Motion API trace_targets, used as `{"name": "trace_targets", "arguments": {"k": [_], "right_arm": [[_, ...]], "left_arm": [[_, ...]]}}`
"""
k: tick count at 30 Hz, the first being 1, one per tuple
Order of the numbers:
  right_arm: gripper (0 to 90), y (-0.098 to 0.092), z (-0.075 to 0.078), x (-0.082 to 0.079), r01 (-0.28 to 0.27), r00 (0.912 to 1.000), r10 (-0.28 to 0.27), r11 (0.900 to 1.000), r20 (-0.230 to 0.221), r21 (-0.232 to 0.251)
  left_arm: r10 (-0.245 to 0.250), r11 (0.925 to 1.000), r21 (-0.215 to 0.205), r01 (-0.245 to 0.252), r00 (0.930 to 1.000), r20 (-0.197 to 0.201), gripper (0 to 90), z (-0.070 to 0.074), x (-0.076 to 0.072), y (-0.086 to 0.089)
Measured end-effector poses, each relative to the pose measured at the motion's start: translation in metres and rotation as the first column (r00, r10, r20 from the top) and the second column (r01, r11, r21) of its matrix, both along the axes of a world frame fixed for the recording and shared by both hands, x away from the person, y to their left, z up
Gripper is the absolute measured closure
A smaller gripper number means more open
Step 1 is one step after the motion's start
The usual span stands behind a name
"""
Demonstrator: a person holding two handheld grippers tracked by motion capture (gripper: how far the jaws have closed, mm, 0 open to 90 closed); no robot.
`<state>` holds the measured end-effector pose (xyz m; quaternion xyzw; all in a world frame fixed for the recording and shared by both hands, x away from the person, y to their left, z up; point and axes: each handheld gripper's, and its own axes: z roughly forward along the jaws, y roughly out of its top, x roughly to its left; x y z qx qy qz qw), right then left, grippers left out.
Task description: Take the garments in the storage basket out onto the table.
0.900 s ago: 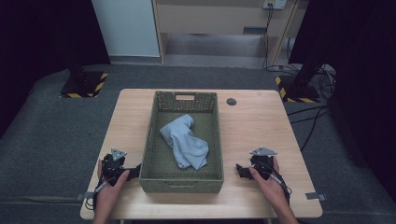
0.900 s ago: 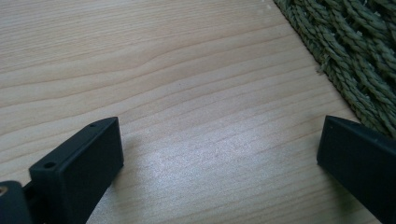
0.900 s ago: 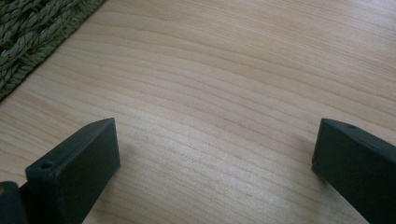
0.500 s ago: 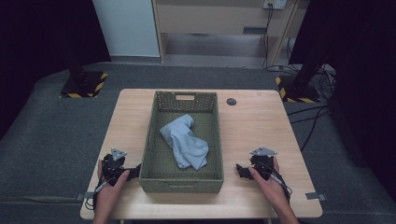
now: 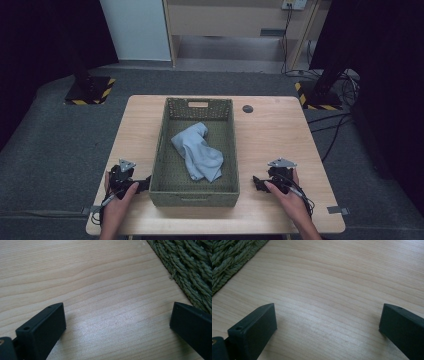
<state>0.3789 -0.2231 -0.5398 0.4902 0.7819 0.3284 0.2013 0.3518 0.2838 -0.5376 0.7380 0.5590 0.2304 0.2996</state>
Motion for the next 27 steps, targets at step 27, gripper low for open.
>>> {"name": "trace_targets", "arguments": {"k": [27], "right_arm": [[4.0, 0.012, 0.025, -0.028, -0.084, 0.9959, 0.084, 0.996, 0.035, -0.005]], "left_arm": [[0.0, 1.0, 0.0, 0.0, 1.0, 0.0, 0.0, 0.0, 0.0, 0.0]]}}
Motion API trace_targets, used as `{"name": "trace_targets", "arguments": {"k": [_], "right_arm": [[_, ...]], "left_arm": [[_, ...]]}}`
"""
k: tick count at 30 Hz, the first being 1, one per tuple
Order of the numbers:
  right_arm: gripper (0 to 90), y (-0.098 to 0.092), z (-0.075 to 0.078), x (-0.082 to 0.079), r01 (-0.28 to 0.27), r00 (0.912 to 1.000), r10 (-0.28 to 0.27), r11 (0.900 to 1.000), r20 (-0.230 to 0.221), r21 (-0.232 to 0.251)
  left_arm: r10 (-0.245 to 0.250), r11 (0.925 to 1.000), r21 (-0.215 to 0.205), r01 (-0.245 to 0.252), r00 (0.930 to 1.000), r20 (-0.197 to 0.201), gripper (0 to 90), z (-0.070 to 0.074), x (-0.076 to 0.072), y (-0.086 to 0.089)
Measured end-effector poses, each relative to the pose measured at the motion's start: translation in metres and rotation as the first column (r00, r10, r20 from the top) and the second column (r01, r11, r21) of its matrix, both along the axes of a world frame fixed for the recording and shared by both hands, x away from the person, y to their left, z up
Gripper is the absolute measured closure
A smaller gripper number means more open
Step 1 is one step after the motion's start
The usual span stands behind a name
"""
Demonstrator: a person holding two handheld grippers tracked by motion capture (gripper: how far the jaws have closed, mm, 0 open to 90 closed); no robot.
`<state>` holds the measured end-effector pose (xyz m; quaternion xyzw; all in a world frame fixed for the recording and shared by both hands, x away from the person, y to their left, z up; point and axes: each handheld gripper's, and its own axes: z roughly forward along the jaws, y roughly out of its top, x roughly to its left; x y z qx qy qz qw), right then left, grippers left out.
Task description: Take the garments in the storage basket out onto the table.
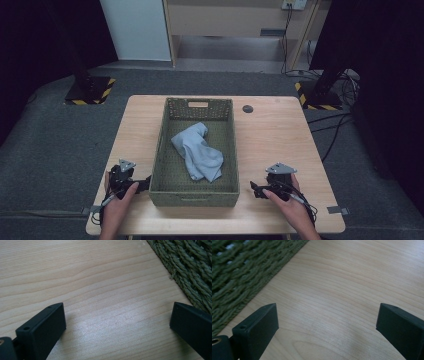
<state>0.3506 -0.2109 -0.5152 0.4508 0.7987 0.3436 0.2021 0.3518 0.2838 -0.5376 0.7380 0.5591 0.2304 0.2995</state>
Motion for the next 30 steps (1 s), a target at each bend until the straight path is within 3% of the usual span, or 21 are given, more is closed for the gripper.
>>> {"name": "trace_targets", "arguments": {"k": [18, 30], "right_arm": [[3.5, 0.002, 0.055, -0.012, -0.046, 0.9975, 0.046, 0.999, 0.053, -0.006], [3.4, 0.009, 0.088, -0.01, -0.068, 0.9938, 0.068, 0.998, 0.088, 0.002]], "left_arm": [[0.0, 1.0, 0.0, 0.0, 1.0, 0.0, 0.0, 0.0, 0.0, 0.0], [0.0, 1.0, 0.0, 0.0, 1.0, 0.0, 0.0, 0.0, 0.0, 0.0]]}}
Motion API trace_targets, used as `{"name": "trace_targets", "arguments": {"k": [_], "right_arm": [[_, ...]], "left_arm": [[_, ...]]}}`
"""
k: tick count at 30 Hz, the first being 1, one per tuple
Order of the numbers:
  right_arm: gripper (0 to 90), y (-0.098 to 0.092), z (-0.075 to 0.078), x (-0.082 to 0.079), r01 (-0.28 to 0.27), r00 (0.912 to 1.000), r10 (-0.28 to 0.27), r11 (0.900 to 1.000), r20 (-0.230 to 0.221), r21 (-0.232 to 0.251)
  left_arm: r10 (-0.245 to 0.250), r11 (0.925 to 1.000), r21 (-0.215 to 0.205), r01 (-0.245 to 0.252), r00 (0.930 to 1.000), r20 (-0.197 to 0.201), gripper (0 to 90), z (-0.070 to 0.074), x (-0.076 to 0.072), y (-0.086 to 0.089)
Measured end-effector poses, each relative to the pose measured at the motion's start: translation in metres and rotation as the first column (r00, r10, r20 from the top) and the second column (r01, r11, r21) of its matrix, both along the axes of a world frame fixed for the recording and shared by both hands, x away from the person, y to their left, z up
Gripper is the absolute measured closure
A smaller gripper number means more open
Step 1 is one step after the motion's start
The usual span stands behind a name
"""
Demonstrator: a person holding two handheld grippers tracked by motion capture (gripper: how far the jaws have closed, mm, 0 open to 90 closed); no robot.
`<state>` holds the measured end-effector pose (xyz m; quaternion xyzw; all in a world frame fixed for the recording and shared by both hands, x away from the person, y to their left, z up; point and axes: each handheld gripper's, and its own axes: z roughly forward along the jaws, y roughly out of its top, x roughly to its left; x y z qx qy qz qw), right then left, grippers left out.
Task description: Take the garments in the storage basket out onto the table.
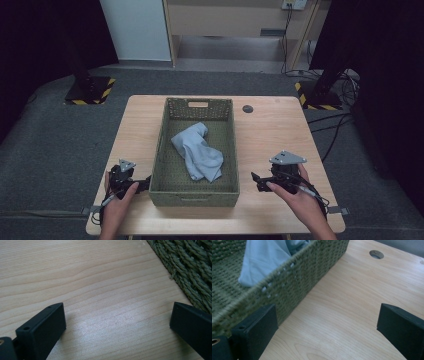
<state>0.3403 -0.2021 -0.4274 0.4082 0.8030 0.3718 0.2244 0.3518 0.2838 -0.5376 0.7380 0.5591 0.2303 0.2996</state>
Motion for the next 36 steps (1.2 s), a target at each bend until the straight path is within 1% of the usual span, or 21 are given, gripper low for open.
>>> {"name": "trace_targets", "arguments": {"k": [3, 9, 15, 20, 22, 32, 36], "right_arm": [[3.3, 0.003, 0.007, 0.001, -0.008, 0.9999, 0.008, 1.0, 0.01, -0.005], [3.2, 0.01, 0.015, 0.004, -0.022, 0.9996, 0.023, 1.0, 0.016, -0.012], [2.9, 0.019, 0.028, 0.007, -0.044, 0.9986, 0.045, 0.999, 0.028, -0.014], [2.8, 0.029, 0.038, 0.011, -0.062, 0.9976, 0.063, 0.998, 0.028, -0.022], [2.8, 0.032, 0.041, 0.013, -0.069, 0.9972, 0.069, 0.997, 0.027, -0.018], [2.8, 0.054, 0.056, 0.019, -0.107, 0.9924, 0.108, 0.994, 0.059, -0.022], [2.8, 0.063, 0.06, 0.022, -0.123, 0.9906, 0.124, 0.992, 0.057, -0.025]], "left_arm": [[0.0, 1.0, 0.0, 0.0, 1.0, 0.0, 0.0, 0.0, 0.0, 0.0], [0.0, 1.0, 0.0, 0.0, 1.0, 0.0, 0.0, 0.0, 0.0, 0.0], [0.0, 1.0, 0.0, 0.0, 1.0, 0.0, 0.0, 0.0, 0.0, 0.0], [0.0, 1.0, 0.0, 0.0, 1.0, 0.0, 0.0, 0.0, 0.0, 0.0], [0.0, 1.0, 0.0, 0.0, 1.0, 0.0, 0.0, 0.0, 0.0, 0.0], [0.0, 1.0, 0.0, 0.0, 1.0, 0.0, 0.0, 0.0, 0.0, 0.0], [0.0, 1.0, 0.0, 0.0, 1.0, 0.0, 0.0, 0.0, 0.0, 0.0]]}}
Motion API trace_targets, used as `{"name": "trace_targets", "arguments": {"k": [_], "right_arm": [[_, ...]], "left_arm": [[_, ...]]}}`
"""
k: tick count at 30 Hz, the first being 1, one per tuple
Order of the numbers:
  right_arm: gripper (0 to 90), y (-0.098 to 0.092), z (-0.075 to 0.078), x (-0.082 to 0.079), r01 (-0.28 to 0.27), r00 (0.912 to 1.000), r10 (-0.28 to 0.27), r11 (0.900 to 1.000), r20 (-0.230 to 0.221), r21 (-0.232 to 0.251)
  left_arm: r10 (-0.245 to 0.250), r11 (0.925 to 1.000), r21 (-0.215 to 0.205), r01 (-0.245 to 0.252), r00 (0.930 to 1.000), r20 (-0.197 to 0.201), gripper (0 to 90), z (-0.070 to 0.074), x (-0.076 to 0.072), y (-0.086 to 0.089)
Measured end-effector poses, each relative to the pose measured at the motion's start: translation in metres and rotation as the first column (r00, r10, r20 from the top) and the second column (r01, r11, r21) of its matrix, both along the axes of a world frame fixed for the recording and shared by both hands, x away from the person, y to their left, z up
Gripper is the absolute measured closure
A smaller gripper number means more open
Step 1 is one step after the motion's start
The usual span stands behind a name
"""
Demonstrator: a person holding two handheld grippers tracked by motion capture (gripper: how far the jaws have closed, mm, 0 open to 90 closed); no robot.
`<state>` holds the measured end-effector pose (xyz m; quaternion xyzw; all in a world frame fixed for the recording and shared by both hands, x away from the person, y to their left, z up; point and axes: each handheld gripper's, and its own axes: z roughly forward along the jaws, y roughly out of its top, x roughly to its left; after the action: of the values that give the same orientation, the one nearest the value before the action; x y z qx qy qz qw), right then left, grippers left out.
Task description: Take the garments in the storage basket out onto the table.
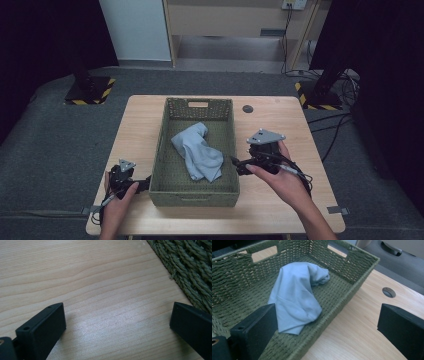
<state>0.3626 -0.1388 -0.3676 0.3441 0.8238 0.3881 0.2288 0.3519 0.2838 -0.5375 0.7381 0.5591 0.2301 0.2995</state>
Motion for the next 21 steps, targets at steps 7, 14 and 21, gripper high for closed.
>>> {"name": "trace_targets", "arguments": {"k": [7, 14, 21], "right_arm": [[2.8, 0.015, -0.003, 0.004, -0.023, 0.9997, 0.023, 1.0, -0.009, 0.005], [2.7, 0.037, -0.003, 0.009, -0.065, 0.9978, 0.065, 0.998, -0.015, 0.003], [2.8, 0.054, -0.012, 0.02, -0.087, 0.9956, 0.087, 0.996, -0.035, 0.006]], "left_arm": [[0.0, 1.0, 0.0, 0.0, 1.0, -0.001, 0.0, 0.0, 0.0, 0.0], [-0.001, 1.0, 0.0, 0.001, 1.0, -0.001, 0.0, 0.0, 0.0, 0.0], [-0.001, 1.0, 0.0, 0.001, 1.0, 0.0, 0.0, 0.0, 0.0, 0.0]]}}
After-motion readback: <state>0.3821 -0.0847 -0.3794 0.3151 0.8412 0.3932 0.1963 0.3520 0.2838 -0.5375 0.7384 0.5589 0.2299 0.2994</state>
